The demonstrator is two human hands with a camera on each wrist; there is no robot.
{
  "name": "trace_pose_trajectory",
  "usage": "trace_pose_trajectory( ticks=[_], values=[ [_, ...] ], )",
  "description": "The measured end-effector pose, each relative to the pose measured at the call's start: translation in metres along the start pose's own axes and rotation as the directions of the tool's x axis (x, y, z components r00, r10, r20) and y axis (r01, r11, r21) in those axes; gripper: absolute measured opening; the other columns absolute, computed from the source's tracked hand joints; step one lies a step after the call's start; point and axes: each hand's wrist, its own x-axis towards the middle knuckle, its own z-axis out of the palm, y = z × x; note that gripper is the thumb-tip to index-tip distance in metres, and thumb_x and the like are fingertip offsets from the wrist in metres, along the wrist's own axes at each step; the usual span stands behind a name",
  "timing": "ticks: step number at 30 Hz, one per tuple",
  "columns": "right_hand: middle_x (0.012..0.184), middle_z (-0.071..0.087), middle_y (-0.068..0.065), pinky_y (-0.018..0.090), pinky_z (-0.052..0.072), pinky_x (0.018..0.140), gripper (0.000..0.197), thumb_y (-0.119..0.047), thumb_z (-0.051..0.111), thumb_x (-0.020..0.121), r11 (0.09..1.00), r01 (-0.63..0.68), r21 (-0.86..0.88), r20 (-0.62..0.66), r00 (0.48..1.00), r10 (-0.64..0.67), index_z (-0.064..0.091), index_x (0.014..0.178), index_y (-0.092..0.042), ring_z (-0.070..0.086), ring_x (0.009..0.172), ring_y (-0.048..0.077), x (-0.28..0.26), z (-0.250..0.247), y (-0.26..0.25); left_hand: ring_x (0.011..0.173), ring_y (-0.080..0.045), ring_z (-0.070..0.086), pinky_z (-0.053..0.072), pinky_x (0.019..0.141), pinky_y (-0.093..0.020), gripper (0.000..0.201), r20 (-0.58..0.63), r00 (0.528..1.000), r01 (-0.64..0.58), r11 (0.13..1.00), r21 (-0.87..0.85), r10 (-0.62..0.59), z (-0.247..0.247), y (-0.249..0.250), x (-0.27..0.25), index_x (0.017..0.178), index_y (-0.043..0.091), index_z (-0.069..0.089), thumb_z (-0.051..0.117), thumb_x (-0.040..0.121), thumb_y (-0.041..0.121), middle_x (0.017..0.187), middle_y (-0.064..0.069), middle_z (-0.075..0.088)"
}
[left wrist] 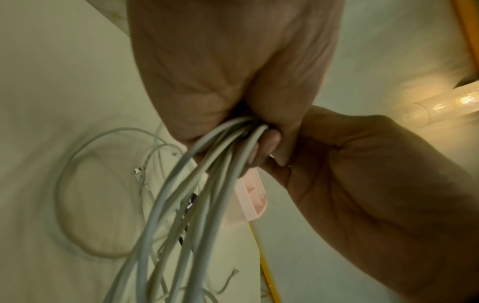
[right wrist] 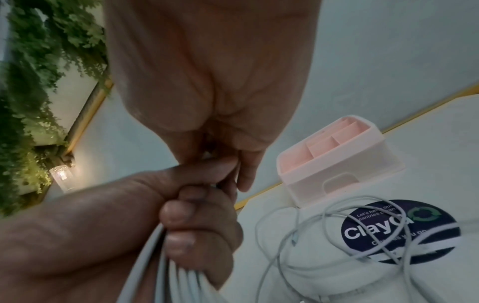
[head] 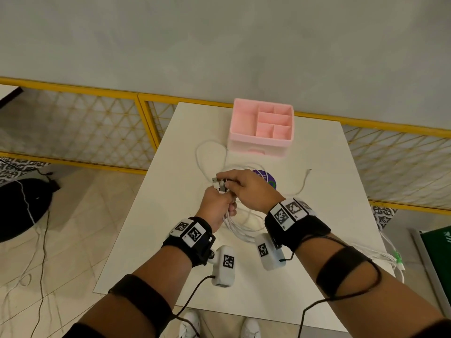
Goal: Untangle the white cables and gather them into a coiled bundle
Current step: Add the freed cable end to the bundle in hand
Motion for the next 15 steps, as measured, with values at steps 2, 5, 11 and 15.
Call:
trace_pose_trajectory(
  ticks=[2,5,11,15],
  values=[
    [0.116,0.069,-0.001,0.037,0.051,0.1,0.034,-0.013,0.049,0.101,1.0,0.01,-0.009,-0.008,1.0,-0.01,0.062,0.132,-0.019,0.066,0.105,0.014,-0.0001,0.0018,0.003,0.043,-0.011,0.039,0.033,0.042,-0.022,0.026,0.017,1.0,0.001,1.0,0.009,-0.001,-0.0023,-0.0006,-0.0009,0.076,0.008,0.052,0.047,0.095,-0.009,0.053,0.0,0.041],
    [0.135,0.055,-0.001,0.036,0.042,0.109,0.04,-0.024,0.05,0.103,1.0,-0.004,0.001,-0.016,1.0,0.004,0.05,0.143,-0.022,0.053,0.122,0.012,0.0003,0.0024,-0.0006,0.043,-0.011,0.035,0.028,0.044,-0.023,0.031,0.057,0.998,0.013,1.0,0.02,-0.014,-0.0029,-0.0021,-0.0022,0.07,0.011,0.047,0.046,0.096,-0.007,0.052,0.001,0.037],
    [0.134,0.057,0.002,0.028,0.044,0.102,0.041,-0.027,0.056,0.101,0.999,-0.037,0.006,0.02,0.999,0.036,0.054,0.14,-0.017,0.057,0.114,0.012,0.0064,-0.0019,-0.0018,0.043,-0.012,0.035,0.031,0.043,-0.023,0.035,0.116,0.993,0.028,0.996,0.083,-0.038,0.0018,0.0018,-0.0021,0.068,0.011,0.044,0.038,0.093,-0.012,0.051,0.0,0.037],
    [0.122,0.065,0.005,0.027,0.049,0.095,0.039,-0.024,0.059,0.099,0.995,-0.069,0.069,0.047,0.997,0.066,0.058,0.137,-0.012,0.063,0.106,0.015,0.0094,-0.0042,-0.0016,0.043,-0.013,0.039,0.034,0.044,-0.024,0.033,0.138,0.989,0.029,0.993,0.118,-0.045,0.0011,0.0037,0.0,0.067,0.01,0.046,0.042,0.093,-0.01,0.053,-0.003,0.041]
  ],
)
